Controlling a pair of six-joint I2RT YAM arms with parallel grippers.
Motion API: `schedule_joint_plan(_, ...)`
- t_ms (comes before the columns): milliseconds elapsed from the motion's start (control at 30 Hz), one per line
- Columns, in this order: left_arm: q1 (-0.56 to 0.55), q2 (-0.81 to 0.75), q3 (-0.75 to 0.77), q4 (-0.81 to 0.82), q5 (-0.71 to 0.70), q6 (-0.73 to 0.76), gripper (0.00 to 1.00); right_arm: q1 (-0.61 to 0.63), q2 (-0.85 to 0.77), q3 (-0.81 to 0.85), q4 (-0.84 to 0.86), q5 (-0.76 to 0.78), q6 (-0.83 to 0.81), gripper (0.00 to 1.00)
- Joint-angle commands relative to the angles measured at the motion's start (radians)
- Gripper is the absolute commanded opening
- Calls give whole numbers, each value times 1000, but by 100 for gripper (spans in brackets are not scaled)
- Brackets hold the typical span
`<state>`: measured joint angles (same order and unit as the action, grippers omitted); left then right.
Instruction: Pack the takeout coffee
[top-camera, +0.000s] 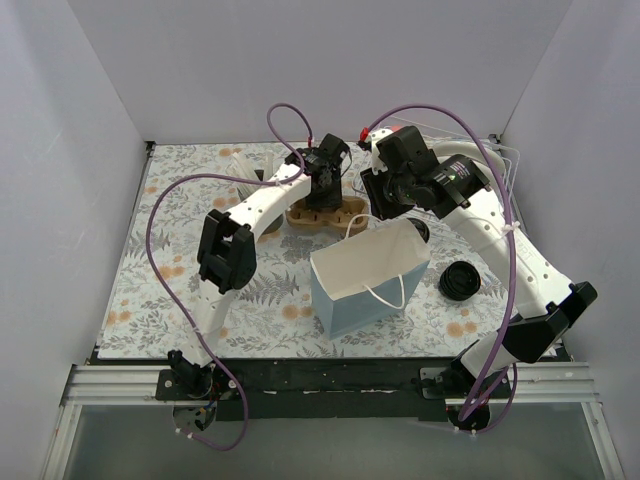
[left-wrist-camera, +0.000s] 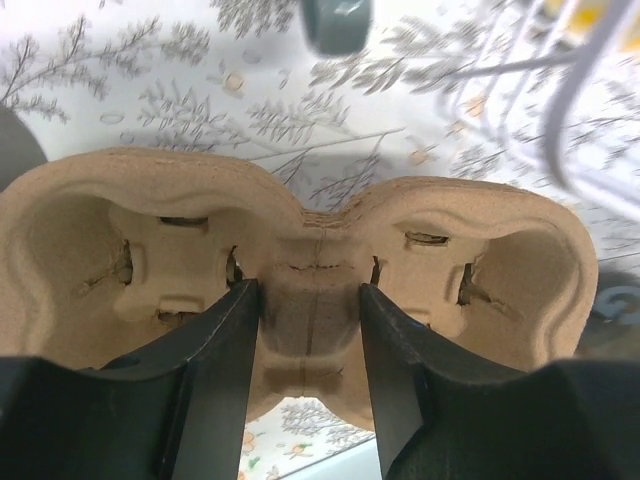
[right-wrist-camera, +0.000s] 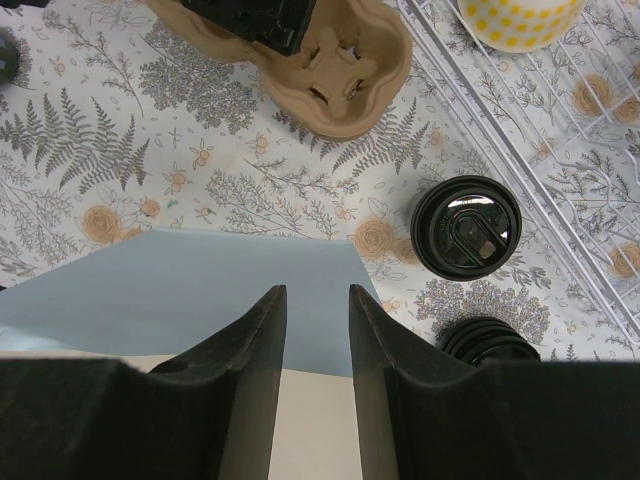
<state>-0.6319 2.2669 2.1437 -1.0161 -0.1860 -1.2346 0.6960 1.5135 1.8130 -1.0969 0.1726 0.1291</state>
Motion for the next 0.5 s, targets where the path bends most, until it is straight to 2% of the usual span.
schedule_joint_plan(0, 15, -142, -49, 106, 16, -5, 32, 7, -19, 14, 26, -10, 12, 39)
schedule_joint_plan(100, 52, -167, -96, 128, 63, -12, 31, 7, -18, 23, 22, -5, 9, 39)
schedule_joint_plan(167, 34, -152, -24, 100, 8, 30, 31, 7, -25, 6, 29, -7, 12, 39)
schedule_joint_plan(200, 3, -145, -12, 97, -83, 50, 34, 7, -26, -1, 34, -12, 17, 39)
schedule_joint_plan(233, -2, -129, -5, 93, -98, 55, 36, 7, -29, -3, 35, -13, 20, 39)
schedule_joint_plan(400, 31, -124, -2, 112, 74, 21, 38, 8, -24, 16, 34, -7, 20, 39)
schedule_joint_plan(467, 28, -133, -1, 120, 74, 23, 38, 7, -22, 23, 25, -2, 18, 39)
